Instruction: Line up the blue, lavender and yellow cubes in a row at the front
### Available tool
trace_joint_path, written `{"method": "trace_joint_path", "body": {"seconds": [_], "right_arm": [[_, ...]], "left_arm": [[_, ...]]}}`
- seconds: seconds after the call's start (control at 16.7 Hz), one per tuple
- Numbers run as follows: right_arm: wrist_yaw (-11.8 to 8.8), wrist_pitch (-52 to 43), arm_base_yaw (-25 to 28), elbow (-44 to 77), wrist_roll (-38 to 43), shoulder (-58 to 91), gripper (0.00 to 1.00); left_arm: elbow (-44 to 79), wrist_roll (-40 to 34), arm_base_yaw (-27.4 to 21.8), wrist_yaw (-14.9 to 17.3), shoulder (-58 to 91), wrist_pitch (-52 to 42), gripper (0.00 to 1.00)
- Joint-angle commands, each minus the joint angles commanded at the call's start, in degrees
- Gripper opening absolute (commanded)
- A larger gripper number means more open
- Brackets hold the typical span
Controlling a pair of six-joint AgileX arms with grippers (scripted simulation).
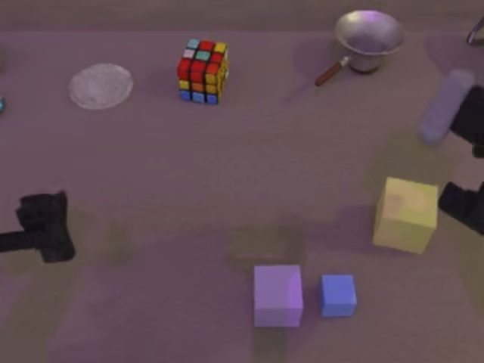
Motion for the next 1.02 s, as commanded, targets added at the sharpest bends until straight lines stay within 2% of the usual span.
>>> {"method": "trace_joint_path", "body": {"seconds": [0.24, 0.48, 1.02], "right_arm": [[0.0, -8.9, 2.6, 12.6, -7.7, 15.6, 1.0], [0.0, -13.9, 4.2, 20.5, -12.4, 24.8, 1.0], [-0.1, -13.8, 4.3, 21.3, -13.4, 26.8, 1.0]], "left_arm": [[-13.2, 9.8, 7.9, 0.4, -18.6, 10.5, 1.0], [-20.7, 16.4, 12.6, 0.8, -29.9, 17.4, 1.0], [-22.1, 17.8, 13.5, 0.9, -32.0, 18.9, 1.0]]}}
